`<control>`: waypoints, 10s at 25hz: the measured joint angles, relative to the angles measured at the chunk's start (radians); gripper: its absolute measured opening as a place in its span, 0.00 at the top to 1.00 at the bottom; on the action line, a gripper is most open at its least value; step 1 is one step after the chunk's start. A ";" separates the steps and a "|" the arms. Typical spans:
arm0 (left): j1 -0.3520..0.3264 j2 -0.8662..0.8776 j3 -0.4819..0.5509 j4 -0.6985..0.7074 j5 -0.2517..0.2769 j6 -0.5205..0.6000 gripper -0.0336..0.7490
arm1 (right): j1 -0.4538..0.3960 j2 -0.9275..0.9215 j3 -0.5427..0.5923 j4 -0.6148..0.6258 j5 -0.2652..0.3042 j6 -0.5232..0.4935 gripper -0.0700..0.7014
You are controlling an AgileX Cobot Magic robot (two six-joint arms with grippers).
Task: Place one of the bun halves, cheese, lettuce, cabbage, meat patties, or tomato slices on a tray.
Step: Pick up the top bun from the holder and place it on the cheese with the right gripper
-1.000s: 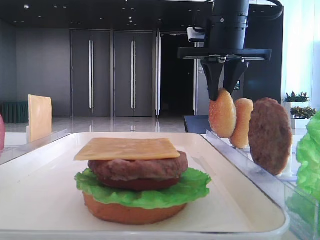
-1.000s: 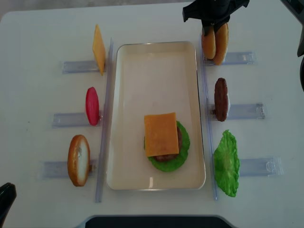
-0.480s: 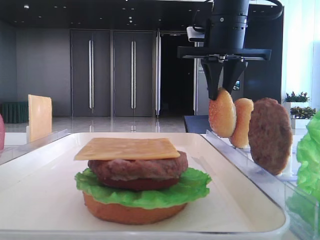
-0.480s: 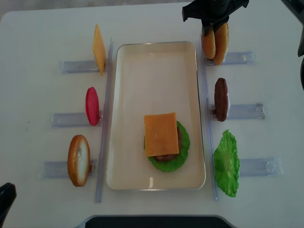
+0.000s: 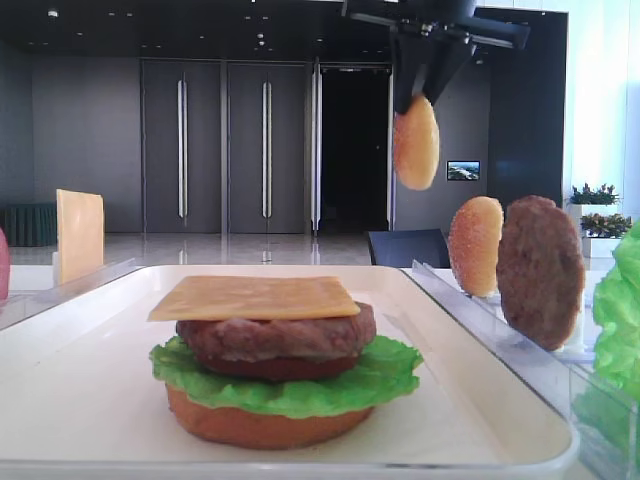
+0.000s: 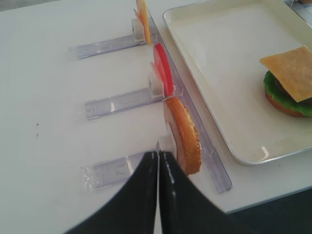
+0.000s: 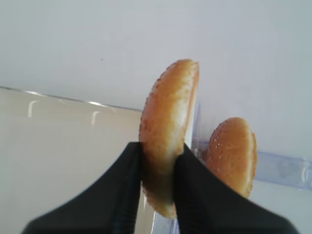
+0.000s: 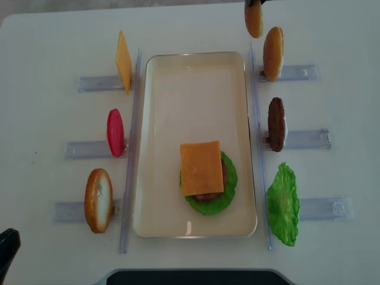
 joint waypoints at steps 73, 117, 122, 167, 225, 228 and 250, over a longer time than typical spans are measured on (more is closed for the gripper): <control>0.000 0.000 0.000 0.000 0.000 0.000 0.96 | -0.277 -1.117 1.179 0.251 0.006 -0.160 0.74; 0.000 0.000 0.000 0.000 0.000 0.000 0.96 | -0.184 -1.021 1.560 1.480 -0.350 -0.960 0.75; 0.000 0.000 0.000 0.000 0.000 0.000 0.96 | -0.033 -1.008 1.560 1.507 -0.464 -1.003 0.75; 0.000 0.000 0.000 0.000 0.000 0.000 0.96 | 0.108 -0.449 1.449 1.753 -0.284 -1.354 0.75; 0.000 0.000 0.000 0.000 0.000 0.000 0.96 | 0.012 -0.367 1.449 1.721 -0.245 -1.397 0.75; 0.000 0.000 0.000 0.000 0.000 0.000 0.96 | 0.012 -0.367 1.447 1.722 -0.239 -1.397 0.75; 0.000 0.000 0.000 0.000 0.000 0.000 0.96 | 0.012 -0.366 1.447 1.698 -0.238 -1.402 0.38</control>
